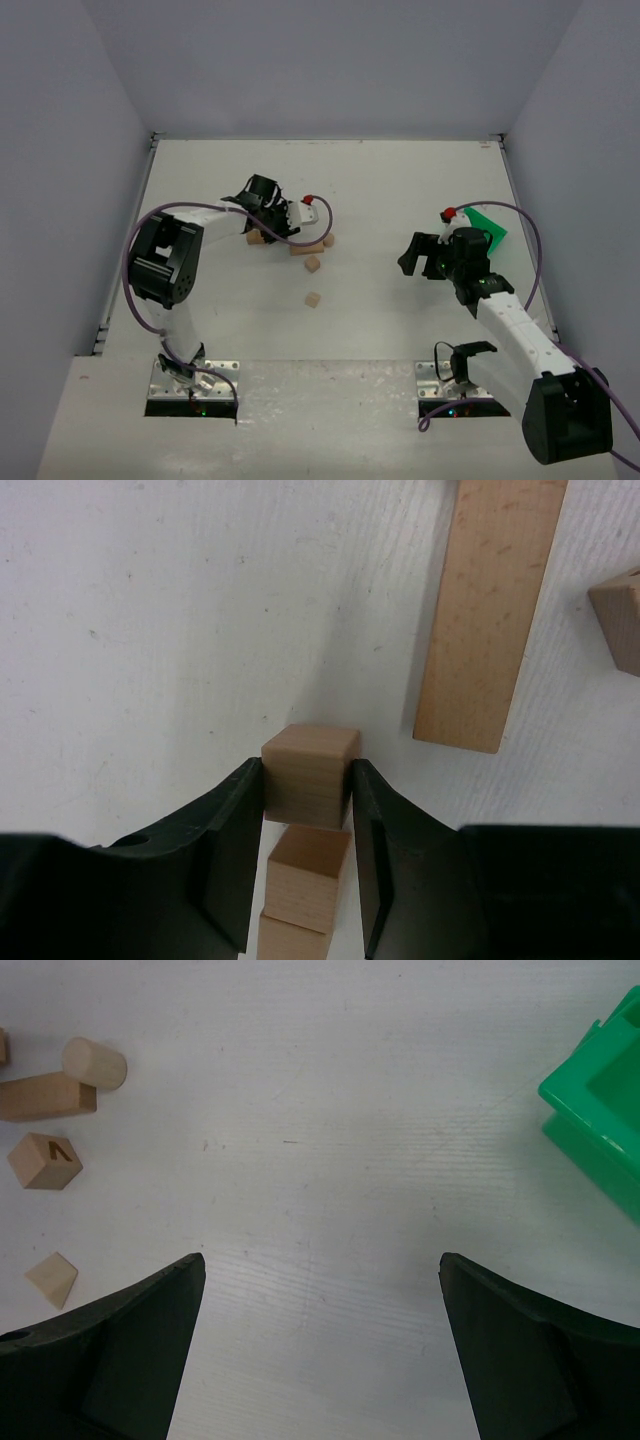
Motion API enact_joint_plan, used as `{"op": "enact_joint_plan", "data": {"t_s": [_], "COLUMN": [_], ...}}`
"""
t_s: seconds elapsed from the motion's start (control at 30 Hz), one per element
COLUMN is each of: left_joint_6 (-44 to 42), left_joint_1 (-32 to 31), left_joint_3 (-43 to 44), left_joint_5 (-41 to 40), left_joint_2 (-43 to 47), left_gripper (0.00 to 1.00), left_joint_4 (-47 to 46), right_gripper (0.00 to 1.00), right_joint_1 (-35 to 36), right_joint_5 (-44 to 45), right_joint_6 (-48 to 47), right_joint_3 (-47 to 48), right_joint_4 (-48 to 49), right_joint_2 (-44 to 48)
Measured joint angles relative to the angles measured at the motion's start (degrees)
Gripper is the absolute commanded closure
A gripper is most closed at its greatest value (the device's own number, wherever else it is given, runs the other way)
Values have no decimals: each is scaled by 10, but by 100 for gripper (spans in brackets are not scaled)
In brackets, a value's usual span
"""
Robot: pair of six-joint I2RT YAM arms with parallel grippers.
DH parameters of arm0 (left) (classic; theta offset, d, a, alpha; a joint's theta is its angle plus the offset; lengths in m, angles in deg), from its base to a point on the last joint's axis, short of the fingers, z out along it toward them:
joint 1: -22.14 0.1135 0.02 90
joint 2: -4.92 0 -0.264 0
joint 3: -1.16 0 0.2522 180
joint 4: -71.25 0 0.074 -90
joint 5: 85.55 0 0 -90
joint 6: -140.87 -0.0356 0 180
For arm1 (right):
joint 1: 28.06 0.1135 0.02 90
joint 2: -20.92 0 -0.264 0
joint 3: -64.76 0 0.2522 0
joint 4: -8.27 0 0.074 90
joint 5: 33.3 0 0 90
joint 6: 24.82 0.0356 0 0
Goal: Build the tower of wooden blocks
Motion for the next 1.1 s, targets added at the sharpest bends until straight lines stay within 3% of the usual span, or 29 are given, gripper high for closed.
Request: {"op": "enact_joint_plan", "data": {"t_s": [0.6,1.1], "left_joint_6": [-29,-48], "left_joint_1": [14,19], "left_joint_3": [-16,-16], "left_joint_5": [-5,-4], "left_joint_2": [6,10], "left_gripper": [69,56], "left_joint_4": [2,23], "right_gripper": [1,1], "right_joint_1": [0,0], "right_joint_5": [1,1], "right_joint_6": [0,0], "right_joint_3": [0,0], "right_joint_4": [-4,-4], "right_joint_2": [0,0]}}
